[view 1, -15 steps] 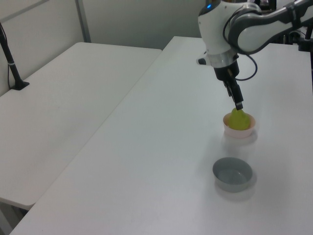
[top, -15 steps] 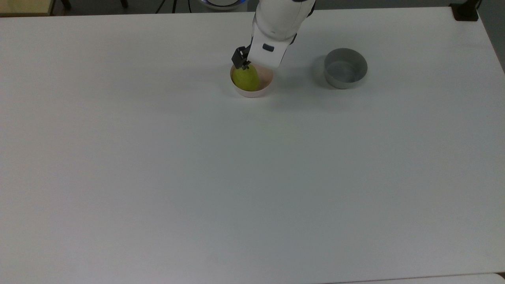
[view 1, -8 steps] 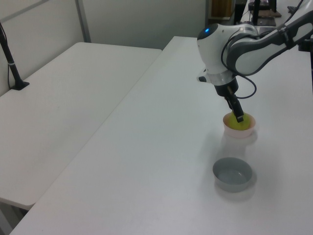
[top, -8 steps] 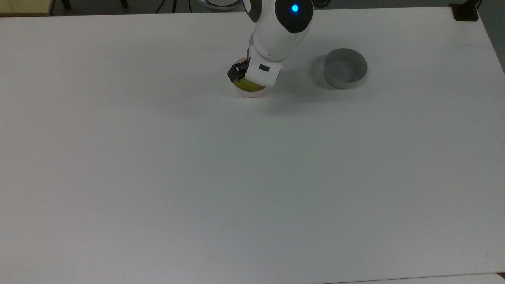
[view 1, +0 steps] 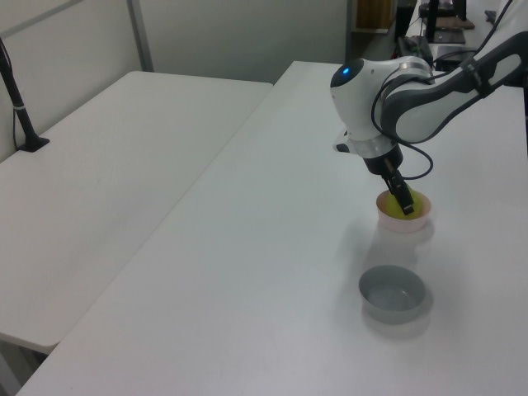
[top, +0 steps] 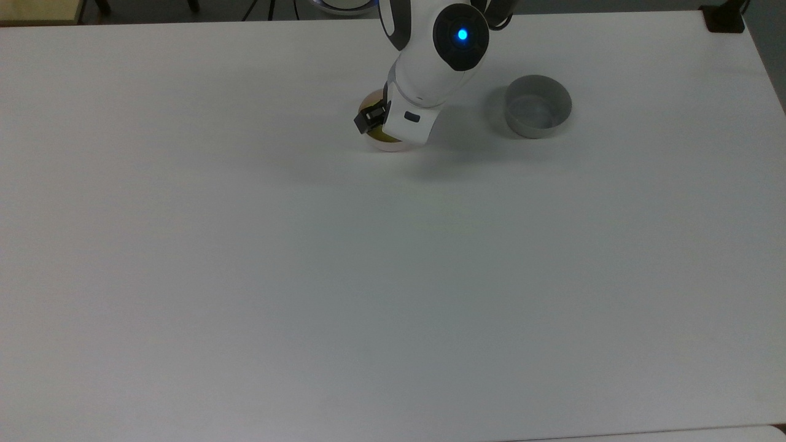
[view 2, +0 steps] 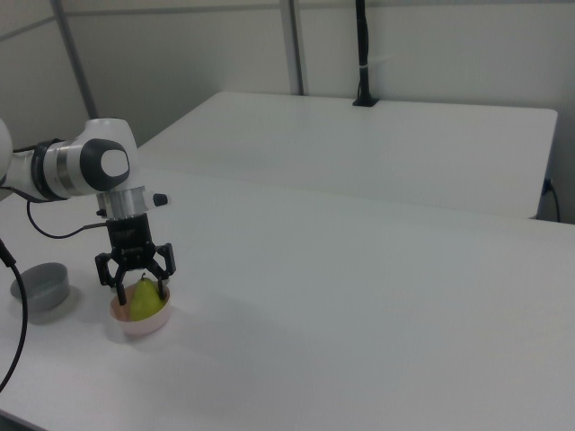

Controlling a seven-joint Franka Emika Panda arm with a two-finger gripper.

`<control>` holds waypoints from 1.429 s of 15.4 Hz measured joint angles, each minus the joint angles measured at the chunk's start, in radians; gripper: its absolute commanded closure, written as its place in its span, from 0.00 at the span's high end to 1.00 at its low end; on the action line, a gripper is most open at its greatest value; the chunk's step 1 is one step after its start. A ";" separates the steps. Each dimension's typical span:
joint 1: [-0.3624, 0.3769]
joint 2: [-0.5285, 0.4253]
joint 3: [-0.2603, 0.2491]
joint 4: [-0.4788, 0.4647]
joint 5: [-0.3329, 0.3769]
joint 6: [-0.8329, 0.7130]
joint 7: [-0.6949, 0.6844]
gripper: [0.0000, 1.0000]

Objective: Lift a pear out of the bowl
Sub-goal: 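Lower the gripper around the pear and close on it, then lift the grasped pear up out of the pink bowl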

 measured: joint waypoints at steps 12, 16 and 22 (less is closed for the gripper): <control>0.001 -0.003 0.005 -0.001 -0.002 0.000 -0.001 0.19; 0.001 -0.005 0.009 -0.001 -0.002 -0.001 -0.001 0.16; 0.000 -0.050 0.020 0.043 -0.002 -0.113 -0.016 0.12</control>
